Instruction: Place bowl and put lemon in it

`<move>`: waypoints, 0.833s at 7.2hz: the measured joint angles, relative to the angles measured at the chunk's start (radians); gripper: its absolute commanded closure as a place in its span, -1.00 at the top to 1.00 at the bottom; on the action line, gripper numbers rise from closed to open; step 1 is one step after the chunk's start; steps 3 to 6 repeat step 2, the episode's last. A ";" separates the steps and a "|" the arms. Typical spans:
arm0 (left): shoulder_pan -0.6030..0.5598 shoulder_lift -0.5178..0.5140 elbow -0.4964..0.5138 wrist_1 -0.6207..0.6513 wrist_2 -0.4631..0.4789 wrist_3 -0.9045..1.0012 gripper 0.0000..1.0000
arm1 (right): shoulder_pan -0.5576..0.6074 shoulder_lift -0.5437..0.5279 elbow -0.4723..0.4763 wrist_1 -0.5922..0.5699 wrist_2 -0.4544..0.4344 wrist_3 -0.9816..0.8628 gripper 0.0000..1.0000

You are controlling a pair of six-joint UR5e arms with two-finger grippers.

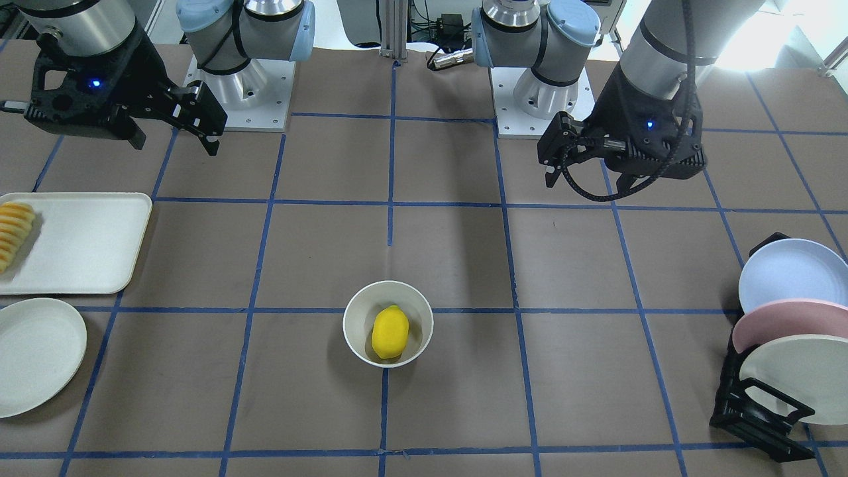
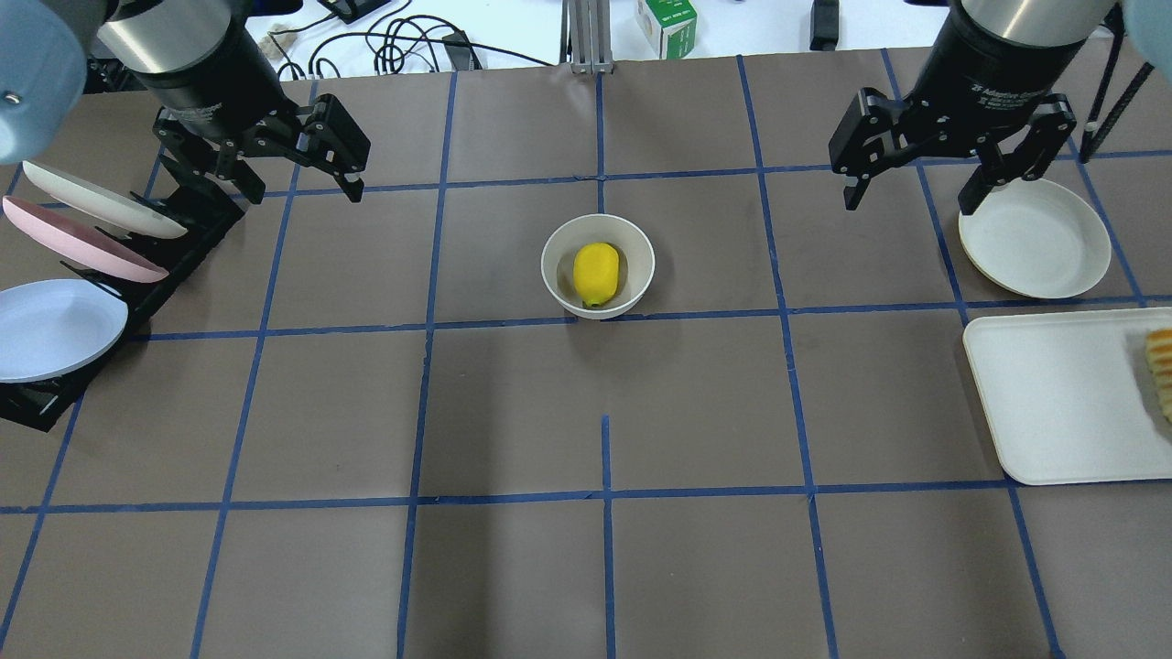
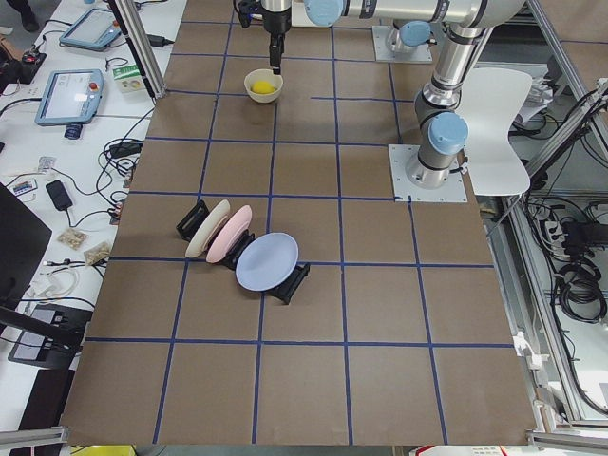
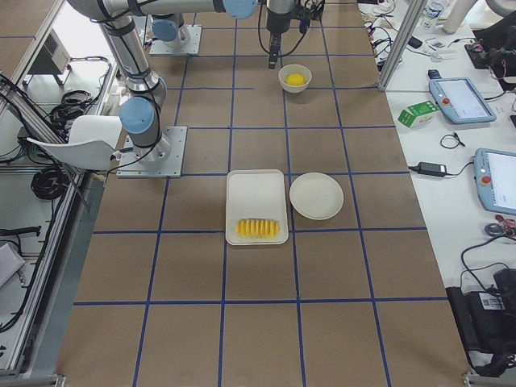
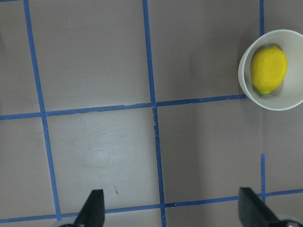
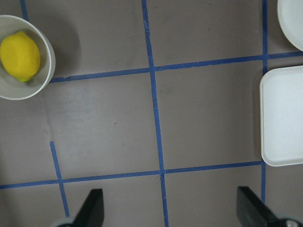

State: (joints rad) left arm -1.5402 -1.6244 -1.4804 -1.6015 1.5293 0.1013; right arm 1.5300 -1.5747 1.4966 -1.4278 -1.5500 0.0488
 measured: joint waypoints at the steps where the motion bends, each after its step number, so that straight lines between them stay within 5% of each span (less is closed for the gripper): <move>1: 0.000 0.000 0.000 0.000 0.000 0.000 1.00 | 0.005 0.001 0.000 -0.003 0.001 -0.001 1.00; 6: 0.000 0.000 0.000 0.000 0.000 0.000 1.00 | 0.006 0.002 0.001 -0.004 0.000 0.002 1.00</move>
